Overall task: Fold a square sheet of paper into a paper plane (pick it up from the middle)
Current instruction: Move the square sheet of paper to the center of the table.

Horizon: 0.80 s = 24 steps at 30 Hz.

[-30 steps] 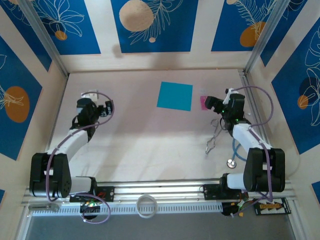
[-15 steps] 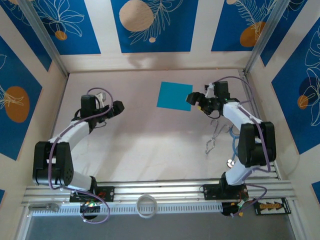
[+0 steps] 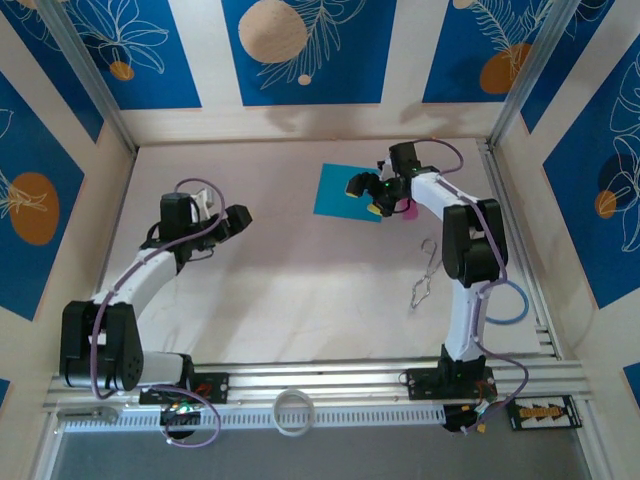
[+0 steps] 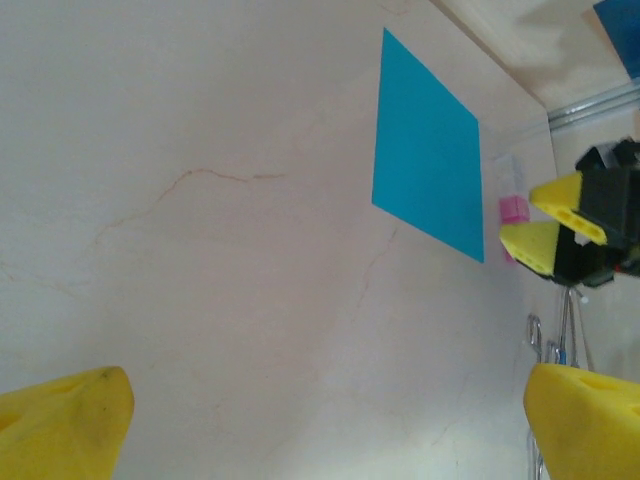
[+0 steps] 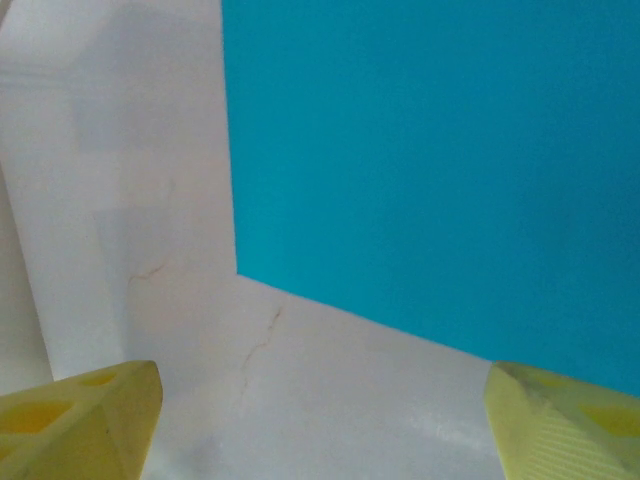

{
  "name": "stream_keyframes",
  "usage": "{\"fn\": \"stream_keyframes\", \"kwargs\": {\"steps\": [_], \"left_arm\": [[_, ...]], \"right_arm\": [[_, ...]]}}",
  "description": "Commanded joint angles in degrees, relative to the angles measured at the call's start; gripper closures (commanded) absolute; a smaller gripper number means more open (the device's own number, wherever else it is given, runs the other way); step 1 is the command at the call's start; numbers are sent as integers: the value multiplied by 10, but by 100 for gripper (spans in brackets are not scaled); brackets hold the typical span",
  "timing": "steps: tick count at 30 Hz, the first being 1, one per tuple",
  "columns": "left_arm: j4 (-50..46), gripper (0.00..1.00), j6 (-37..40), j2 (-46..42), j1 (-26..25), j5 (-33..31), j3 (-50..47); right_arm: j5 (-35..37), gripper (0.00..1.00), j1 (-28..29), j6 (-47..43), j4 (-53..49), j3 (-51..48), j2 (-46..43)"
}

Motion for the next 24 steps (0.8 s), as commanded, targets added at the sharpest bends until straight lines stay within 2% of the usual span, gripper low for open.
{"fn": "stream_keyframes", "kwargs": {"steps": [1, 17, 24], "left_arm": [[-37, 0, 20, -14, -12, 1, 5], [-73, 0, 36, -27, -22, -9, 6], [-102, 0, 42, -26, -25, -16, 23]], "right_arm": [[-18, 16, 4, 17, -47, 51, 32], [-6, 16, 13, 1, -180, 174, 122], [42, 16, 26, -20, -226, 173, 129]]}}
